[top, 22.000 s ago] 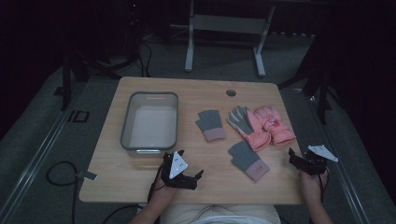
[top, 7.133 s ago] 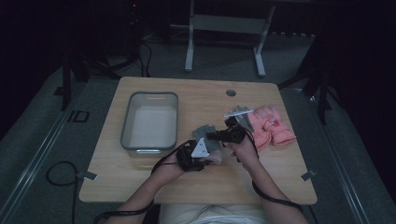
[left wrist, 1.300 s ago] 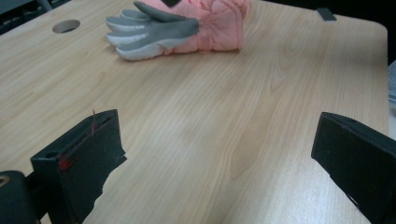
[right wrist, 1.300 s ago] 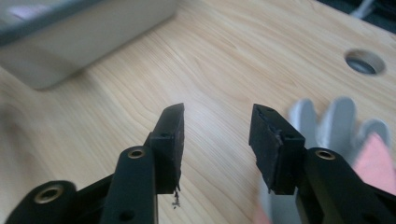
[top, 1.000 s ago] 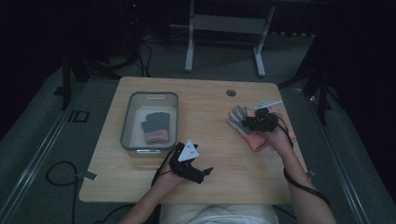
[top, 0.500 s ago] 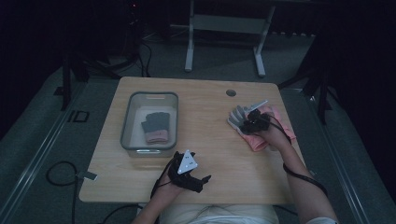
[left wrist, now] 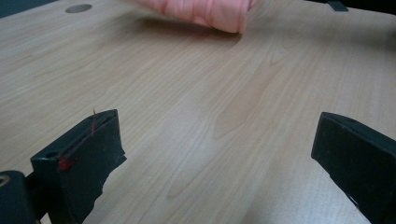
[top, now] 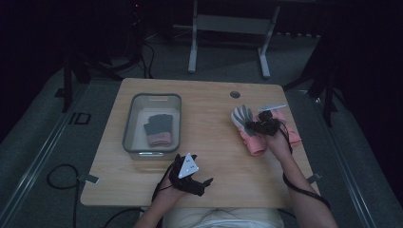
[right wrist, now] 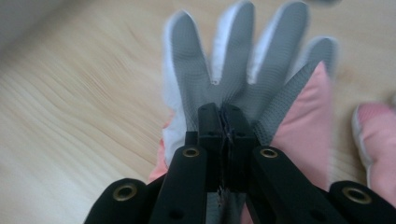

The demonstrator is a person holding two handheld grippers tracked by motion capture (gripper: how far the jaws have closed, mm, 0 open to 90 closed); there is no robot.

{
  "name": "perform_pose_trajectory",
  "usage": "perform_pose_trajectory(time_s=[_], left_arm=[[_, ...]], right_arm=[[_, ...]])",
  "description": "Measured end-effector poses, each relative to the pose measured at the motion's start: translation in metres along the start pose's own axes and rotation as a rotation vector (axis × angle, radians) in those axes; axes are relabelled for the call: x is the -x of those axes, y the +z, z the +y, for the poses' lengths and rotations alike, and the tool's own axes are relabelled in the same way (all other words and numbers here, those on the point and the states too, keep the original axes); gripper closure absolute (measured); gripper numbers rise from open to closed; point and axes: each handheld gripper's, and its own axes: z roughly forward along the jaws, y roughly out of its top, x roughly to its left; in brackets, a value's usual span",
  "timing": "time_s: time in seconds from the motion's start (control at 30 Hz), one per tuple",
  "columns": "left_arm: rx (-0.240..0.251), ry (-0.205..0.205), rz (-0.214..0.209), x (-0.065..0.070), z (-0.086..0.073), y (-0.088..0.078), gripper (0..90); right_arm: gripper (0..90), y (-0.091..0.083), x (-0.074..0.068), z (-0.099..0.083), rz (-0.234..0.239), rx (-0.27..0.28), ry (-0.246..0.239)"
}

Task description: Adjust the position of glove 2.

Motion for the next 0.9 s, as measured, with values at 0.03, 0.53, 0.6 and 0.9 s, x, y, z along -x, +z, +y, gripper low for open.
perform_pose_trajectory(time_s=[0.03, 0.53, 0.6, 0.9], left_arm=[[0.009, -0.004, 0.001, -0.001, 0.0, 0.0, 1.7], [0.064, 0.009, 0.011, -0.003, -0.005, -0.002, 1.6], [0.065, 0.004, 0.01, -0.003, -0.006, -0.001, 1.7], [0.054, 0.024, 0.002, -0.003, -0.012, 0.004, 1.7]], right_arm=[[87.7, -0.009, -0.006, 0.004, 0.008, 0.035, 0.02], [87.6, -0.046, -0.103, 0.009, -0.018, 0.253, 0.239], [87.7, -0.037, -0.107, 0.005, -0.039, 0.229, 0.241], [87.4, 0.028, -0.108, -0.009, -0.117, 0.11, 0.288]])
